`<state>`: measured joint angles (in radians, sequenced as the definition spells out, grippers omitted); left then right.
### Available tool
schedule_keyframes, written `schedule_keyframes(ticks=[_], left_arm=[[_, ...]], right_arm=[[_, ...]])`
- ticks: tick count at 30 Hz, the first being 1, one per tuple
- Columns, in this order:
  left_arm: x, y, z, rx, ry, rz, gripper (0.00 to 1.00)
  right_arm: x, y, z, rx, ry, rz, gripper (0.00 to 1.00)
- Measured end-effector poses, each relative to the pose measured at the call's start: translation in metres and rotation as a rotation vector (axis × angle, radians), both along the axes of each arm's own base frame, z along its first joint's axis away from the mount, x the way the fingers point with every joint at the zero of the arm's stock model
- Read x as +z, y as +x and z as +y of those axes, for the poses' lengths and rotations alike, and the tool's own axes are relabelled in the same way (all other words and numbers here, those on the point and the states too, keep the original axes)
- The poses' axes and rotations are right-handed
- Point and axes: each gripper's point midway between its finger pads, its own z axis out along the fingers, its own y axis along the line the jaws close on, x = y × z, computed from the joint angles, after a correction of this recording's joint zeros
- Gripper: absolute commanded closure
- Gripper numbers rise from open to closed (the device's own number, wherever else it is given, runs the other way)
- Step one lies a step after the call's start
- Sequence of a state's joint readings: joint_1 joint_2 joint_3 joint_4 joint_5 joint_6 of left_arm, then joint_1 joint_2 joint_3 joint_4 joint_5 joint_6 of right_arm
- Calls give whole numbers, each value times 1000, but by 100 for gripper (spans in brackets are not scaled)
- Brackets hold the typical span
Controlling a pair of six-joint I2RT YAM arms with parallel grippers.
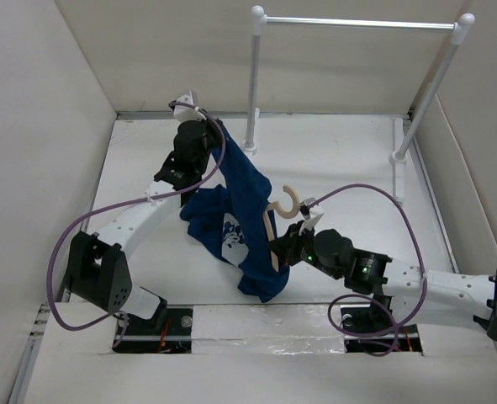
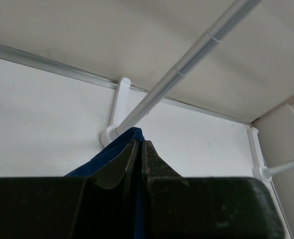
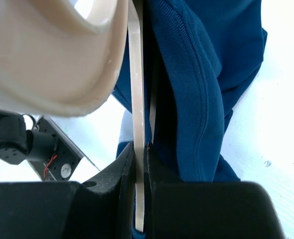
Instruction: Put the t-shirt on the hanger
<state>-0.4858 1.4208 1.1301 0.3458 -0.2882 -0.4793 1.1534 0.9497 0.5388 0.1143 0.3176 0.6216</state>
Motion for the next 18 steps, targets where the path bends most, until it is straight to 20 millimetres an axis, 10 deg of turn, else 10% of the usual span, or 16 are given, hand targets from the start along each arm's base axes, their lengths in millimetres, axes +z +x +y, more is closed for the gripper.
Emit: schedule_keyframes(ticks=[18], left_arm=[[11,58,31,123,46,54,100]], right_arm=[[18,-17,-31,10,-8,-7,100]])
